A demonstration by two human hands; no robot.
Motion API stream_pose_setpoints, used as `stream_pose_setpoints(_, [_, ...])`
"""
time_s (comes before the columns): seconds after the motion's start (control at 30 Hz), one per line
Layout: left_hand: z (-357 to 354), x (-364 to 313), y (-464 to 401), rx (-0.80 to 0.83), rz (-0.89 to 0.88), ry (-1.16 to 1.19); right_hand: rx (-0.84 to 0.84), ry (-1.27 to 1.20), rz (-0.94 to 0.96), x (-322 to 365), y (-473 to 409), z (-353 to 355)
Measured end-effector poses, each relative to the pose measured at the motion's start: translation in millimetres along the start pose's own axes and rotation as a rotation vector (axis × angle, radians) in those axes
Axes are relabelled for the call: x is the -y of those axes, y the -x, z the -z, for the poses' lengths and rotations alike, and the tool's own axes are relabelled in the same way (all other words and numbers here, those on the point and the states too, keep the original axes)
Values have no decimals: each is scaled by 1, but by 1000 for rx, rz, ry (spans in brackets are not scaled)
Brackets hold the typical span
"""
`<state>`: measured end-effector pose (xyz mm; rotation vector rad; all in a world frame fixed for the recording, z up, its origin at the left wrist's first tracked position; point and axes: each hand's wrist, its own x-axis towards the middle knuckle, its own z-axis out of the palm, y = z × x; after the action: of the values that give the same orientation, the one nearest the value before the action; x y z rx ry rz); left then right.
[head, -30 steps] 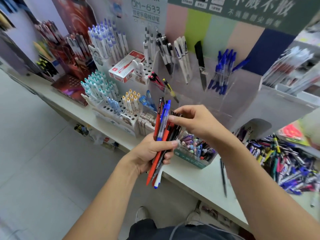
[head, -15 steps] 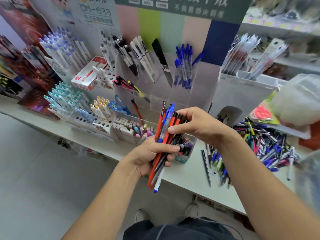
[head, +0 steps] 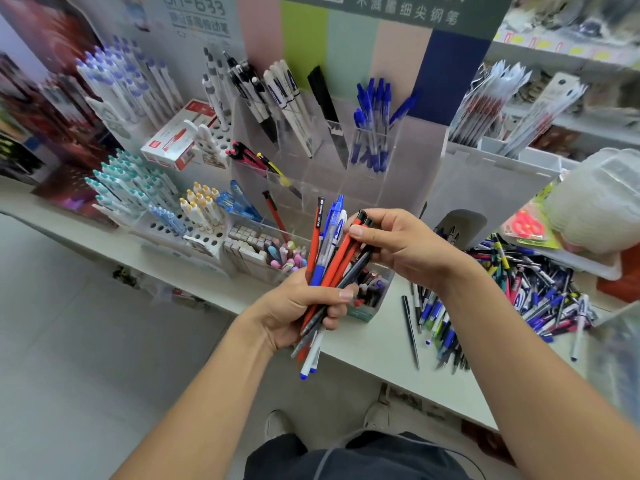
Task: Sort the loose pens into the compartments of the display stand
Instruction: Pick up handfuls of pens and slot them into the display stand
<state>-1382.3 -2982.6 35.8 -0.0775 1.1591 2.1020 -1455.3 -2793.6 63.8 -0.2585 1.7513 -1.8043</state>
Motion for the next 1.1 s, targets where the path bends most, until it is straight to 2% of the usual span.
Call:
stream_pose_setpoints(0.23, [12,3,10,16,-71,-33,112,-11,19,6,-14,-15])
stream_pose_setpoints(0.43, [27,-3,21,-130,-92,59,92,-3,87,13,-32,-28])
stream_pose_setpoints(0.6, [50,-8,23,-189,-112,-198,148,41,45,9,-46,-35])
stream_pose_setpoints(0.7, [70,-24,9,-252,-112,-407,57,73,70,3,-59,-37])
stream_pose_setpoints(0.87, [98,-47,-11,-196,-62,-630,-170,169,144,-5,-68,-37])
stream_pose_setpoints(1.0, [110,-30,-4,-235,-37,-551,-470,249,206,16,-67,-30])
stream_pose_setpoints(1.1, [119,-19,6,-304,-99,-411,-501,287,314,38,-68,-28])
